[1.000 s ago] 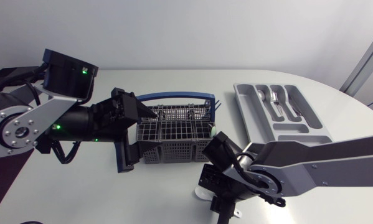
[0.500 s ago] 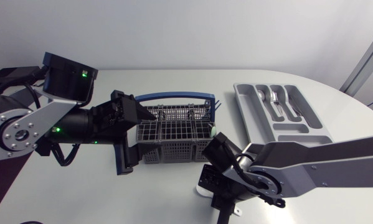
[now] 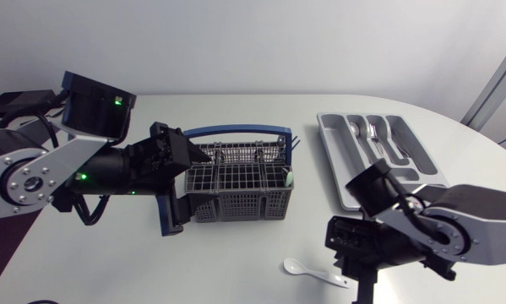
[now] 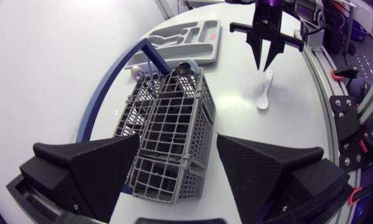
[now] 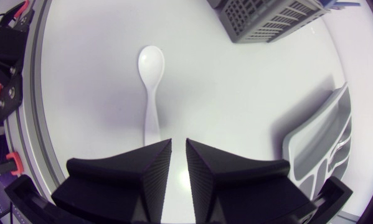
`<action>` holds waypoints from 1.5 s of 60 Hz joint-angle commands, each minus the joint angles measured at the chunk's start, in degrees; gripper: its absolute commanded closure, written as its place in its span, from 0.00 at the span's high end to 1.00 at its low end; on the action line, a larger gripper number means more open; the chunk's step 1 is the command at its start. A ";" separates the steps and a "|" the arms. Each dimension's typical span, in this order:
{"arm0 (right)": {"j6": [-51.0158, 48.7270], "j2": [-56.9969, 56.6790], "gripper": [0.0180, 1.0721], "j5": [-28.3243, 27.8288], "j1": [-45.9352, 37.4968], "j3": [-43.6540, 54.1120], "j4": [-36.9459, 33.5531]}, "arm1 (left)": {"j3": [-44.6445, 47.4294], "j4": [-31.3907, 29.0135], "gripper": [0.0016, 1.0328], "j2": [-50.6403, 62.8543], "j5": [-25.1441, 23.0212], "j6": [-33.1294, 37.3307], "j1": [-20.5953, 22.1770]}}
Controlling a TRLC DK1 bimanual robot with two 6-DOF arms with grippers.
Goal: Unload the cutlery basket into the drawer organizer.
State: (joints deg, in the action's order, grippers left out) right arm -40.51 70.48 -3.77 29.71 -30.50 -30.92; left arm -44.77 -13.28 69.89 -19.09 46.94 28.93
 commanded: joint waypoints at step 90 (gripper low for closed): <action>1.49 19.52 0.21 2.72 6.06 -4.65 0.24 | -0.23 1.94 0.90 2.80 2.57 -0.62 2.98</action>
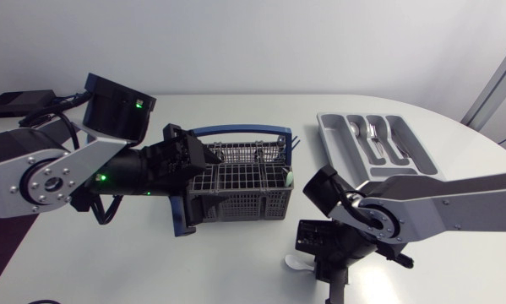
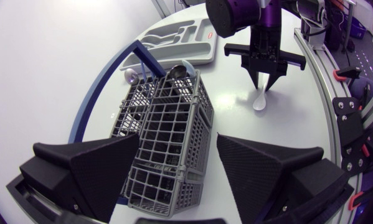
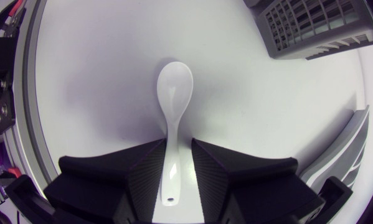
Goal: Unload the cutlery basket into the drawer organizer.
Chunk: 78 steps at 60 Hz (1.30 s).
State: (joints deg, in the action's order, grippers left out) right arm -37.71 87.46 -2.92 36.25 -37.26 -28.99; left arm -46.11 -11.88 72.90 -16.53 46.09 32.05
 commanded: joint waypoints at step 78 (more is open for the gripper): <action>-48.51 -6.95 0.19 -7.98 -43.72 -9.68 -14.25 | 0.93 0.81 0.93 0.22 -0.08 0.58 0.20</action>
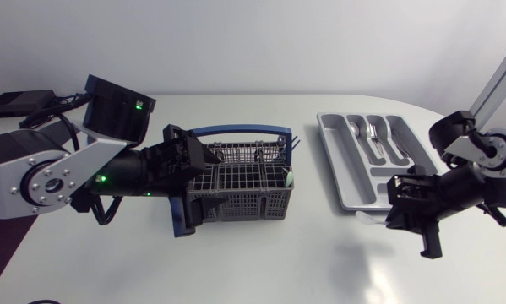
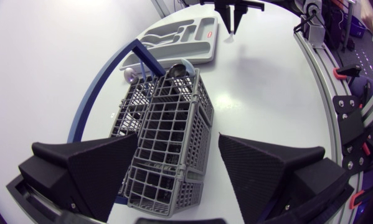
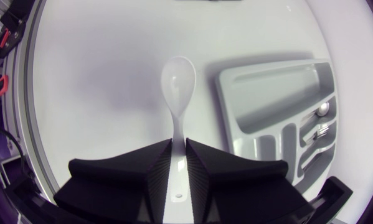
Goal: Unload the cutlery basket into the drawer organizer.
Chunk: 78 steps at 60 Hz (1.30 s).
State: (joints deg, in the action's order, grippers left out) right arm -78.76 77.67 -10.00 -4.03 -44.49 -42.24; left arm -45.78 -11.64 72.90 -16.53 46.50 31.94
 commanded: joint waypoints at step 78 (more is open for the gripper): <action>-16.34 18.04 0.68 -9.78 -27.17 -20.11 -5.40 | -3.35 0.04 0.94 5.23 2.03 -0.18 4.00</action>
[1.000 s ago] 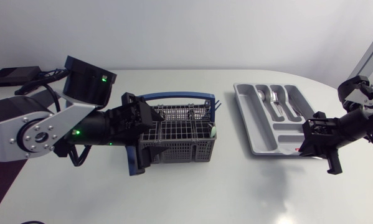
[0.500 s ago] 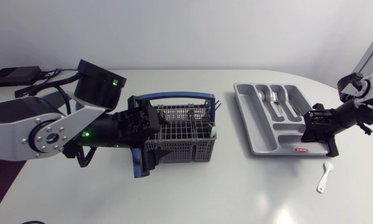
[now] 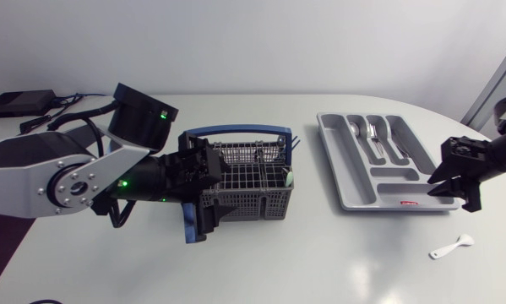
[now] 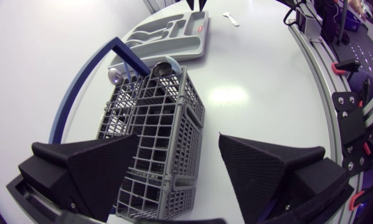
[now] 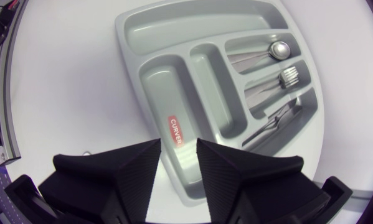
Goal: Unload the cutlery basket into the drawer organizer.
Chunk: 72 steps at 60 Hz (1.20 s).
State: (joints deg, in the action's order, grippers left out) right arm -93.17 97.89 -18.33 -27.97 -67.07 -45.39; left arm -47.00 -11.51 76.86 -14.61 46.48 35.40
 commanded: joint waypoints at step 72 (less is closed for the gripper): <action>-31.02 4.24 0.75 8.57 -11.58 15.74 14.80 | -11.71 -5.54 0.94 9.36 9.25 -2.36 12.94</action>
State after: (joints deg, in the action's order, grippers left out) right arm -121.67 100.16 -10.70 -40.07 -52.80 -31.42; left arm -56.77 -16.49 84.82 -5.72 45.80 47.94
